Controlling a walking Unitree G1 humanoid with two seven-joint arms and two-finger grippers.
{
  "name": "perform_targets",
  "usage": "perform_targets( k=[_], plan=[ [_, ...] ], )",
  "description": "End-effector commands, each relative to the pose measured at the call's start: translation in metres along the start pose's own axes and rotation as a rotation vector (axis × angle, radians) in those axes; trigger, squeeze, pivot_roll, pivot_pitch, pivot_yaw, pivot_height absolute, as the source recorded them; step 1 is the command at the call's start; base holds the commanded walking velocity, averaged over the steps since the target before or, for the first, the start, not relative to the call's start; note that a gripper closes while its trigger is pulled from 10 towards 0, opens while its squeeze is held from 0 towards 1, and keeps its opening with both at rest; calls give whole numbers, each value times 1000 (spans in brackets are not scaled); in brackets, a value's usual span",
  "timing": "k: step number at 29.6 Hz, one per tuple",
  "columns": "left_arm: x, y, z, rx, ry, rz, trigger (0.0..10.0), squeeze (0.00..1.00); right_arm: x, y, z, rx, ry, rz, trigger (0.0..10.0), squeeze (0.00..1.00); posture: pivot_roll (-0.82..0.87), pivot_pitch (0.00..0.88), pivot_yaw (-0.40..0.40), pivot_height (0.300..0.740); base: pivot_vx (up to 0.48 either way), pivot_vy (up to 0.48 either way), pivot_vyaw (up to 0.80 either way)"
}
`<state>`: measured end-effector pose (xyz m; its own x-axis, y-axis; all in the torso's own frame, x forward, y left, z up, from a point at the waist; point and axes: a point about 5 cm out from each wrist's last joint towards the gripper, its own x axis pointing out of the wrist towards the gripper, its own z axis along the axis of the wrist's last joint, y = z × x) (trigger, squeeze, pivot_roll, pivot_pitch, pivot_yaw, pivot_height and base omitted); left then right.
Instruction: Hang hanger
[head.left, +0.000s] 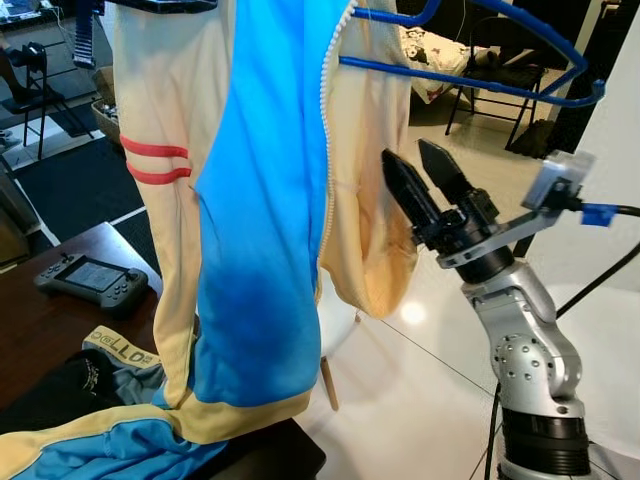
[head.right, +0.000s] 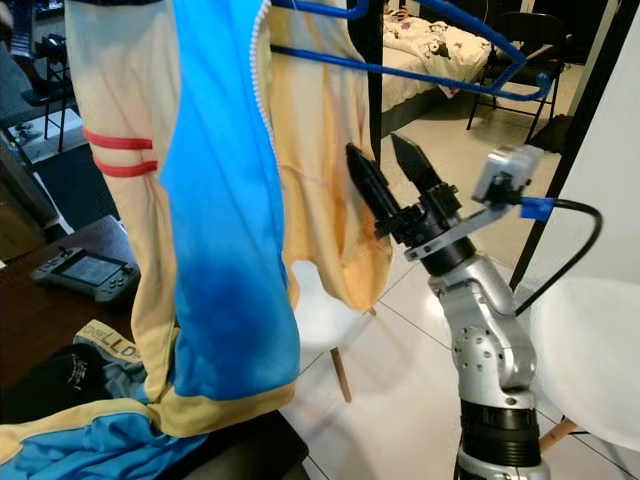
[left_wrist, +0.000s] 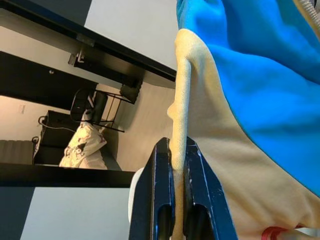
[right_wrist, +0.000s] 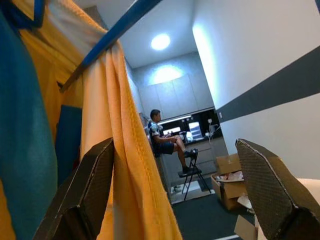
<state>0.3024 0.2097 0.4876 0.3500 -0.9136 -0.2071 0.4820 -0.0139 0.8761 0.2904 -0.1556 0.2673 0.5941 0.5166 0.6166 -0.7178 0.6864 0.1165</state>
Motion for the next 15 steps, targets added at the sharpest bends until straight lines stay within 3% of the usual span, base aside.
perform_targets(
  k=[1,3,6,15],
  plan=[
    [-3,0,3,13,-7,-2,10000,0,-2,2,-1,-24,24,16,10000,1000,129,0,87,740,0,0,0],
    [-2,0,3,13,-8,-5,10000,0,-5,13,-13,2,109,107,10000,0,130,0,87,740,0,0,0],
    [-2,0,3,13,-10,-6,10000,0,-7,25,-21,53,148,191,10000,0,130,0,87,740,0,0,0],
    [-1,0,3,10,-11,-8,10000,0,-8,29,-23,78,159,219,10000,0,130,0,87,740,0,0,0]
  ],
)
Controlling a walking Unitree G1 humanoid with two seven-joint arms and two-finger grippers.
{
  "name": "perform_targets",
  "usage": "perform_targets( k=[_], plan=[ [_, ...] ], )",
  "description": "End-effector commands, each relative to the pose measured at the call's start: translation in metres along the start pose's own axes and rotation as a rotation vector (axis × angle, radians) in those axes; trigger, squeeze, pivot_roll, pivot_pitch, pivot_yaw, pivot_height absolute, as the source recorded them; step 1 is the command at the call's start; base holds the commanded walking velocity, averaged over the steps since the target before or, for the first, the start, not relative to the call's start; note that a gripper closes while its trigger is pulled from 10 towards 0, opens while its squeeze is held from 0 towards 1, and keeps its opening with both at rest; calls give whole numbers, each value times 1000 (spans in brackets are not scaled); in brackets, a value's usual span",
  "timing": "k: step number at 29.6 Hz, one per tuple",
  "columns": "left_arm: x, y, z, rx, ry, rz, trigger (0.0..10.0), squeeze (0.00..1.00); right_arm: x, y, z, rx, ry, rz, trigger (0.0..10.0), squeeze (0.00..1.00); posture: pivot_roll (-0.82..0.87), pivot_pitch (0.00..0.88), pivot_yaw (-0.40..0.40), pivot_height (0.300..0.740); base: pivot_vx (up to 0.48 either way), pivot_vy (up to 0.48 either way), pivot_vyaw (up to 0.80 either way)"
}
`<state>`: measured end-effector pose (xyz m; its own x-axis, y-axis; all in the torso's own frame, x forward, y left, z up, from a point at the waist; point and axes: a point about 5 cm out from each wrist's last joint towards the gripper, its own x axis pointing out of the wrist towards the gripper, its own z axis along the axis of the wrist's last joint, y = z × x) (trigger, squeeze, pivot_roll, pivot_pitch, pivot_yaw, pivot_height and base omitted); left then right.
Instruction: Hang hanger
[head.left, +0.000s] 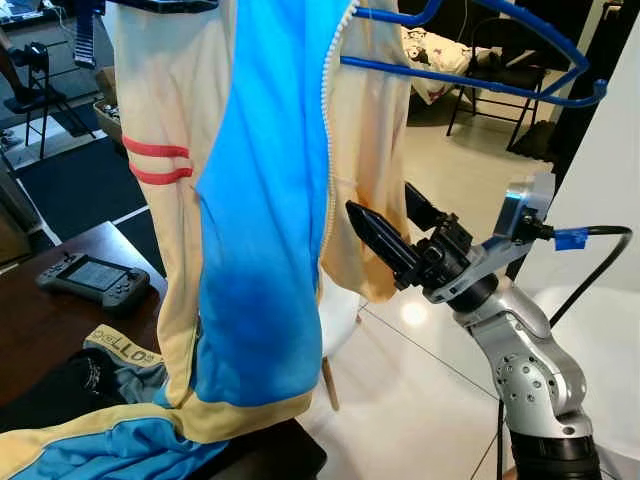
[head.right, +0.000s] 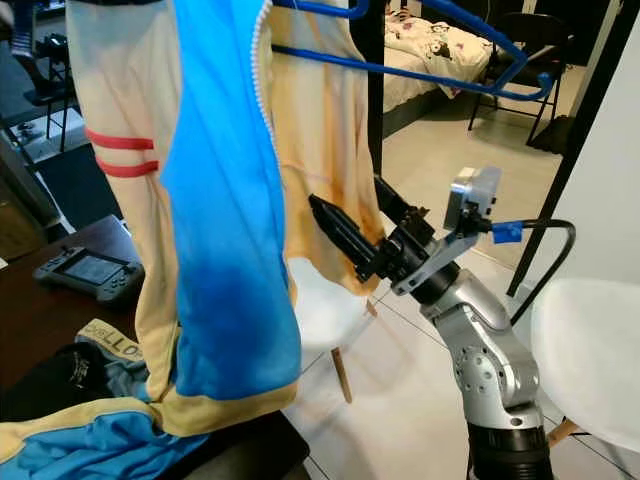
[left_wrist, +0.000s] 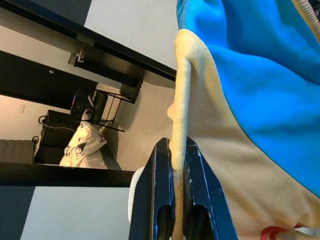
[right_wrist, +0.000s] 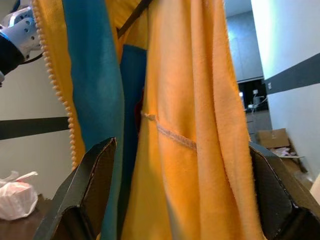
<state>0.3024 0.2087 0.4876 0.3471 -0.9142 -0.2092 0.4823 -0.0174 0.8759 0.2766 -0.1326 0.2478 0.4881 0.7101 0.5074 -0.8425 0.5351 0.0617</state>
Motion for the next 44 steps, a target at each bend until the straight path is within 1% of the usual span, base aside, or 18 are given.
perform_targets(
  k=[1,3,4,12,23,27,30,32,33,34,36,37,38,40,41,42,43,44],
  plan=[
    [-2,0,2,9,-10,-4,10000,0,2,2,-1,3,5,5,2706,0,130,0,86,740,0,0,0],
    [-2,0,2,9,-10,-4,10000,0,2,2,-1,3,5,5,2706,0,130,0,86,740,0,0,0],
    [-2,0,3,10,-11,-3,10000,0,2,-2,-1,-6,5,-24,0,0,131,0,85,740,0,0,0],
    [-3,0,3,10,-12,-2,10000,0,1,-12,1,-29,-1,-90,0,0,130,0,83,740,0,0,0],
    [-6,-2,1,2,-10,0,10000,0,-6,-33,10,-56,-41,-237,0,0,133,0,78,740,0,0,0],
    [-9,-8,-6,-13,12,-6,10000,0,-8,-46,15,-71,-67,-328,0,0,137,0,73,740,0,0,0],
    [-11,-11,-9,-19,24,-11,10000,0,-8,-50,17,-76,-74,-354,0,0,137,0,73,740,0,0,0],
    [-14,-32,-30,-60,79,-55,10000,0,-5,-67,31,-113,-110,-432,0,0,128,0,57,740,0,0,0],
    [-14,-32,-30,-60,79,-55,10000,0,-5,-67,31,-113,-110,-432,0,0,128,0,57,740,0,0,0],
    [-15,-40,-36,-73,97,-73,10000,0,-5,-72,35,-127,-118,-454,0,0,128,0,55,740,0,0,0],
    [-15,-45,-40,-80,107,-84,10000,0,-4,-75,38,-135,-122,-466,0,0,128,0,55,740,0,0,0],
    [-17,-57,-49,-85,137,-112,10000,0,-1,-79,43,-157,-107,-456,0,0,125,0,34,740,0,0,0],
    [-17,-57,-49,-85,137,-112,10000,0,-1,-79,43,-157,-107,-456,0,0,125,0,34,740,0,0,0],
    [-19,-78,-63,-77,200,-169,10000,0,5,-87,50,-193,-77,-435,0,0,126,0,23,740,0,0,0],
    [-19,-78,-63,-77,200,-169,10000,0,5,-87,50,-193,-77,-435,0,0,126,0,23,740,0,0,0],
    [-21,-87,-67,-63,233,-195,10000,0,7,-90,53,-209,-62,-426,0,0,128,0,12,740,0,0,0],
    [-21,-87,-67,-63,233,-195,10000,0,7,-90,53,-209,-62,-426,0,0,128,0,12,740,0,0,0],
    [-21,-93,-71,-38,275,-215,10000,0,10,-92,55,-215,-51,-414,0,0,133,0,4,740,0,0,0]
  ],
)
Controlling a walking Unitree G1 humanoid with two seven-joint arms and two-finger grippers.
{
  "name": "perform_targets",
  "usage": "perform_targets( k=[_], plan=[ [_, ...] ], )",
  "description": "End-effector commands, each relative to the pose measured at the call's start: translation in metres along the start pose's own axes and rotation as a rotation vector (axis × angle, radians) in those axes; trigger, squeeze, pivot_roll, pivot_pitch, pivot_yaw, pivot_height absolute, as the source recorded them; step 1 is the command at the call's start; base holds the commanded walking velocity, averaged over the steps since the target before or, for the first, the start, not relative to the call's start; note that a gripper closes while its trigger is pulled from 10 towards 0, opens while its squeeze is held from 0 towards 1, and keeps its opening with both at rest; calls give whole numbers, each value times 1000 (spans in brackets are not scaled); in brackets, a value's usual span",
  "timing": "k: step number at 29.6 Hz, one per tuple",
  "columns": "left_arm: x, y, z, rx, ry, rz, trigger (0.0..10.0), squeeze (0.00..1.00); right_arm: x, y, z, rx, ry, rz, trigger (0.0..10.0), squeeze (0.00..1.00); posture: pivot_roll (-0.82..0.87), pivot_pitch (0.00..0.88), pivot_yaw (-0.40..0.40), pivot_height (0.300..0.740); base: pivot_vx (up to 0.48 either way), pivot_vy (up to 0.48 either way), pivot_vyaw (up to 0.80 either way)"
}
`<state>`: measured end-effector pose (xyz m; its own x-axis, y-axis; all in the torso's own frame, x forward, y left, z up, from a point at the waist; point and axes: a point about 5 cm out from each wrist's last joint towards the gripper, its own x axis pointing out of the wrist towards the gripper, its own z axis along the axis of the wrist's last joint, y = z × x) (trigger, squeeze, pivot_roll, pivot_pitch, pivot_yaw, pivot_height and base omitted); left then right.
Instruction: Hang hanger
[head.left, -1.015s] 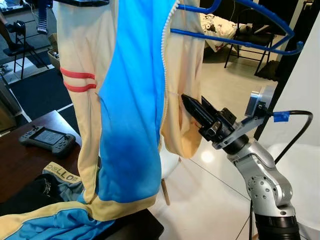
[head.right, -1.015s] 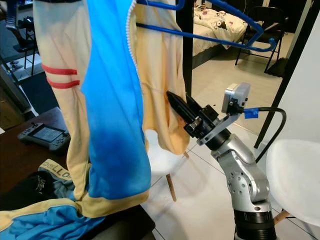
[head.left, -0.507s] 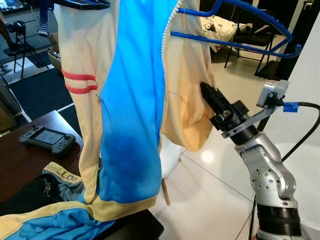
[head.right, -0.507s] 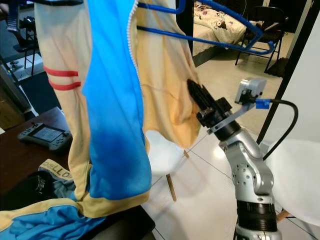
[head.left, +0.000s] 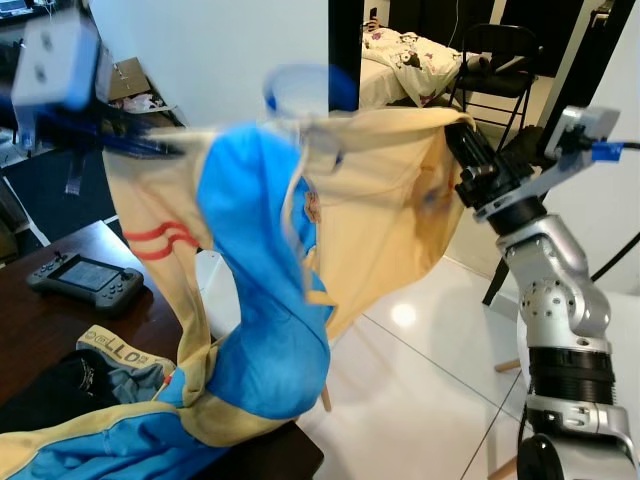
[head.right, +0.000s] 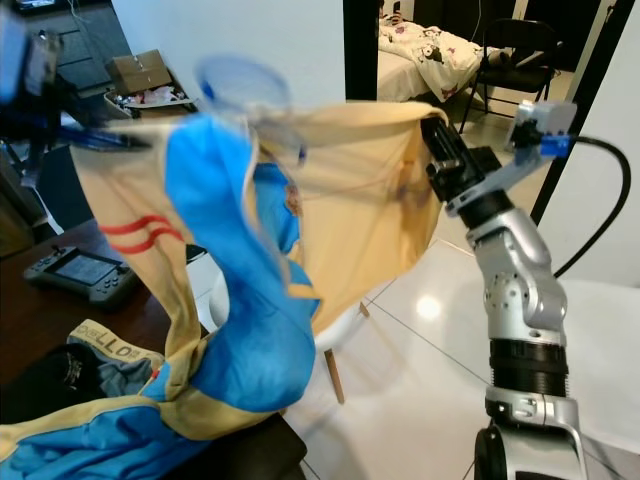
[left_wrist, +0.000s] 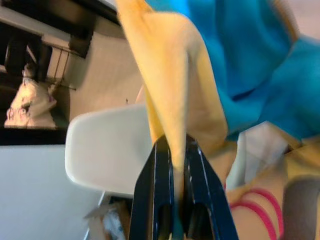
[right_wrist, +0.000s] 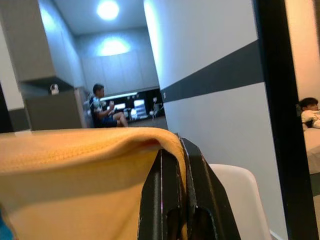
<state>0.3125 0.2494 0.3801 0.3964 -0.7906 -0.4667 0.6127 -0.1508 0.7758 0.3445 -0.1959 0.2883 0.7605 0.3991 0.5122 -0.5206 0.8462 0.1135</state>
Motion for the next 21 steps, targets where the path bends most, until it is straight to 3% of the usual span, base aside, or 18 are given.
perform_targets(
  k=[1,5,11,17,20,21],
  plan=[
    [-7,-12,-5,58,112,-32,10000,0,7,-3,5,-35,3,16,0,0,139,0,-6,740,0,0,0],
    [-5,-17,-8,81,149,-59,10000,0,12,0,4,-44,16,37,0,0,144,0,-14,740,0,0,0],
    [10,-40,-15,129,228,-134,10000,0,36,22,0,-68,31,131,0,0,144,0,-24,740,0,0,0],
    [14,-44,-17,136,243,-139,10000,0,43,25,5,-81,22,146,0,0,139,0,-25,740,0,0,0],
    [25,-46,-21,158,276,-101,10000,0,68,38,26,-113,-22,184,0,0,129,0,-24,740,0,0,0],
    [25,-46,-21,158,276,-101,10000,0,68,38,26,-113,-22,184,0,0,129,0,-24,740,0,0,0]
  ],
)
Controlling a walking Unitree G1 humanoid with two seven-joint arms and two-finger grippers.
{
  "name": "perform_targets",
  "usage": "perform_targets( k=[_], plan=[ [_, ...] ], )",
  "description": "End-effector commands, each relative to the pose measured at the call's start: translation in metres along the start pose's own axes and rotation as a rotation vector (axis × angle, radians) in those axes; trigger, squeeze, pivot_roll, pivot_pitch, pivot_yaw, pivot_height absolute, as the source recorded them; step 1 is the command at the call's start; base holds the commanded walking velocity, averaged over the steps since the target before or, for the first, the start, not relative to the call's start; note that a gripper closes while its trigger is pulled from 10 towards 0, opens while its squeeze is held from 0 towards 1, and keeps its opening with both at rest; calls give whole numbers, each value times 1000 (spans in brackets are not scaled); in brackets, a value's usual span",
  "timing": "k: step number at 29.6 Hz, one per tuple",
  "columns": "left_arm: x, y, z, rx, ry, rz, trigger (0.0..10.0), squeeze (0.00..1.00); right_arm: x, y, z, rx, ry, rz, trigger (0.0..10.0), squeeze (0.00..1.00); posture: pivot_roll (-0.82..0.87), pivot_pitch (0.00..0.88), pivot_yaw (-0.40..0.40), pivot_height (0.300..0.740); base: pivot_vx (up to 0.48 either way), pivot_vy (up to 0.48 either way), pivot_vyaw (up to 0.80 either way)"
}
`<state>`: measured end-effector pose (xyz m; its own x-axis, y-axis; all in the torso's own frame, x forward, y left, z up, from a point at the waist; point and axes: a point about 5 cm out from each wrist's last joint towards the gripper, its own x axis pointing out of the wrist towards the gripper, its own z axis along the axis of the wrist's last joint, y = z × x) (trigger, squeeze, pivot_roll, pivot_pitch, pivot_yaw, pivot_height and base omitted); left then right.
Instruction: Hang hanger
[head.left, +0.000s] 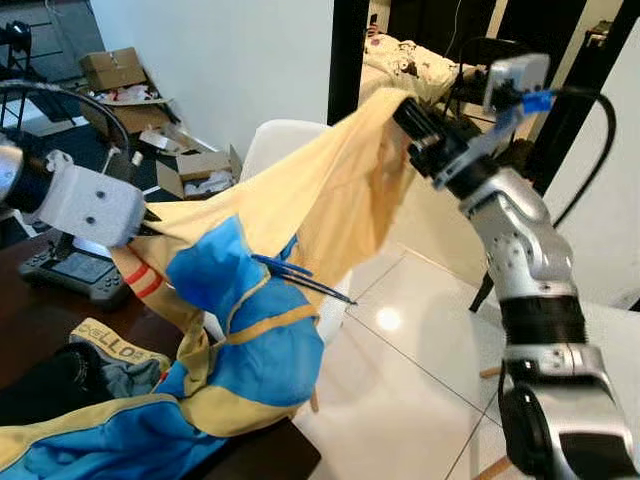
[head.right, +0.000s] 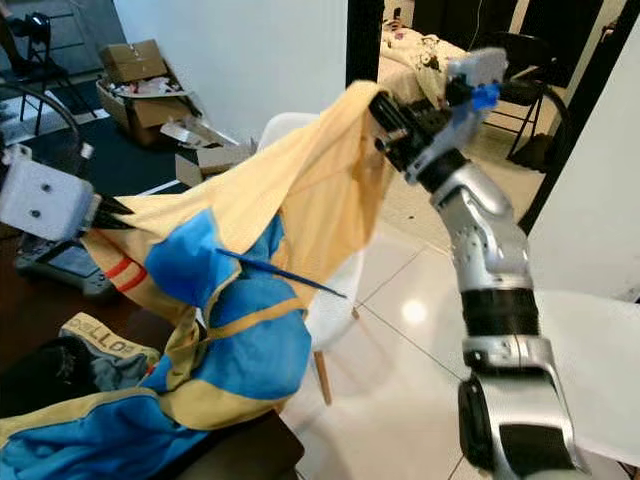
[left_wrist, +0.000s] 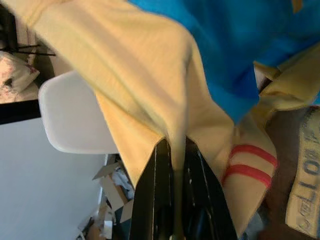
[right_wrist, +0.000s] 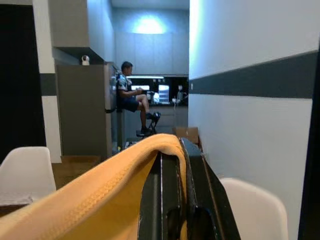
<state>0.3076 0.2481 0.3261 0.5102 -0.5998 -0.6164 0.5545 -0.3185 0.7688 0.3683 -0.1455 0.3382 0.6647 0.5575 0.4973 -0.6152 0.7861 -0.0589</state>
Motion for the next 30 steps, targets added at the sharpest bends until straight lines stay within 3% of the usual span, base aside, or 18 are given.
perform_targets(
  k=[1,3,6,7,9,12,14,20,25,30],
  plan=[
    [5,2,-2,3,46,29,10000,0,15,5,22,-33,-58,23,0,0,128,0,-22,740,0,0,0],
    [8,6,-4,-2,82,72,10000,0,24,12,30,-32,-64,59,0,0,131,0,-27,740,0,0,0],
    [12,8,-15,-43,197,168,10000,0,37,36,39,-7,-35,202,0,0,129,0,-27,740,0,0,0],
    [13,6,-20,-63,233,197,10000,0,39,49,38,-7,-17,269,0,0,129,0,-27,740,0,0,0],
    [13,6,-20,-63,233,197,10000,0,39,49,38,-7,-17,269,0,0,129,0,-27,740,0,0,0],
    [11,-2,-32,-131,319,267,10000,0,35,82,30,-15,36,435,0,0,134,0,-31,740,0,0,0],
    [6,-5,-37,-161,353,305,10000,0,31,94,22,-34,78,502,0,0,132,0,-32,740,0,0,0],
    [-7,-2,-40,-171,382,355,10000,0,29,91,12,-86,142,495,0,0,138,0,-34,740,0,0,0],
    [-21,1,-42,-164,421,393,10000,0,26,81,5,-72,165,442,0,0,152,0,-38,740,0,0,0],
    [-21,1,-43,-170,444,429,10000,0,22,92,1,-16,183,474,0,0,154,0,-39,740,0,0,0]
  ],
)
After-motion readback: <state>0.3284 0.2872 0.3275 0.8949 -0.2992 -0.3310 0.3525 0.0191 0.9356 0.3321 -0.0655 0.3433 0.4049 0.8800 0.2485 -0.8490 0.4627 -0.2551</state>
